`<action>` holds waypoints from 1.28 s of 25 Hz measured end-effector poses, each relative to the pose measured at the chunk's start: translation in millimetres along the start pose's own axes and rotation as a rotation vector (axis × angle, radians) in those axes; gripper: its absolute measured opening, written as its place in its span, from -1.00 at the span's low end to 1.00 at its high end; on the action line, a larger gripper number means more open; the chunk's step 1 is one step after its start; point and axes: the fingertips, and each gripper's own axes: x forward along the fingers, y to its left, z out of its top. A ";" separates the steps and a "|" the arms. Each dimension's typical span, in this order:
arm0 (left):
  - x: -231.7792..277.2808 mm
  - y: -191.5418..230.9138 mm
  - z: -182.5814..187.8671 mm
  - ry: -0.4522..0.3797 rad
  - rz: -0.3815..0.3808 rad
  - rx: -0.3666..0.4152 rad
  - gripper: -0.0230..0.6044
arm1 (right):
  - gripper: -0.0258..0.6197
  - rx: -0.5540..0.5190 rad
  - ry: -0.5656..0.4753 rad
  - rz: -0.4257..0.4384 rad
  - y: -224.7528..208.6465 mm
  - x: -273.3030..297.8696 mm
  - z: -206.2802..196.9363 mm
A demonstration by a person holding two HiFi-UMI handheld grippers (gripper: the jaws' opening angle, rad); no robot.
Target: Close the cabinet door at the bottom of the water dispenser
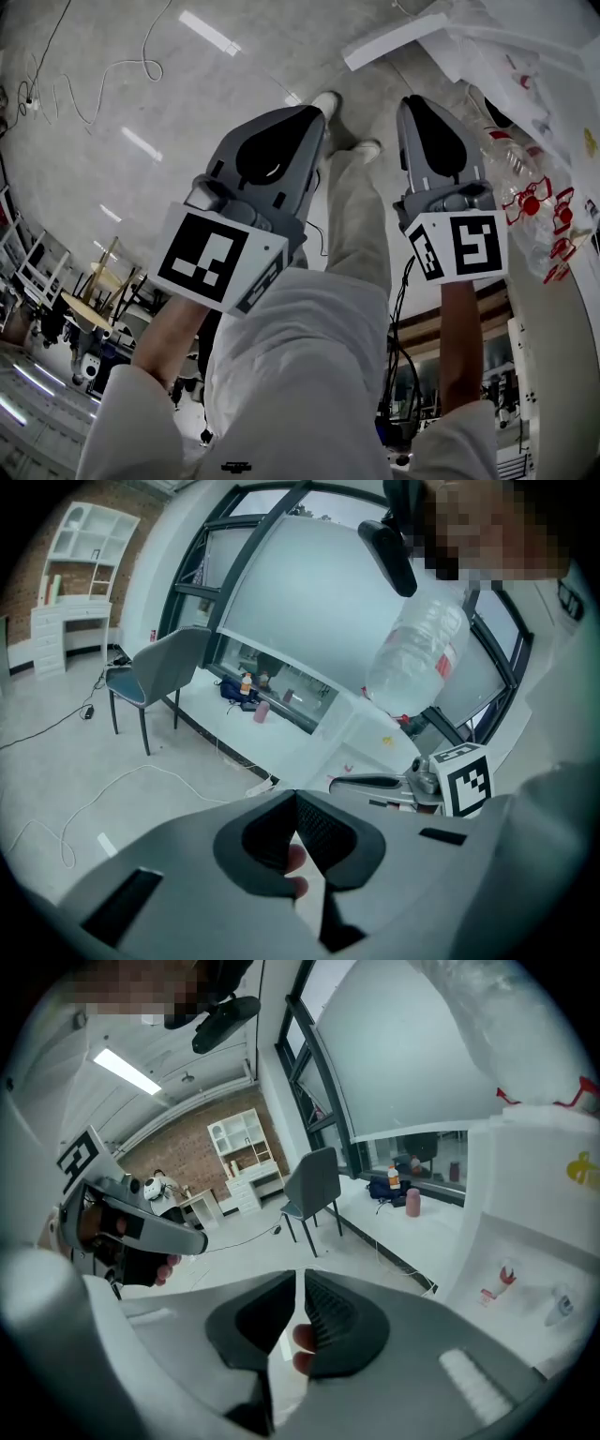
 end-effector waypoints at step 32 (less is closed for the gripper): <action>126.5 92.3 -138.6 0.152 0.043 -0.036 -0.90 | -0.54 0.036 0.286 0.038 -61.9 160.7 -197.7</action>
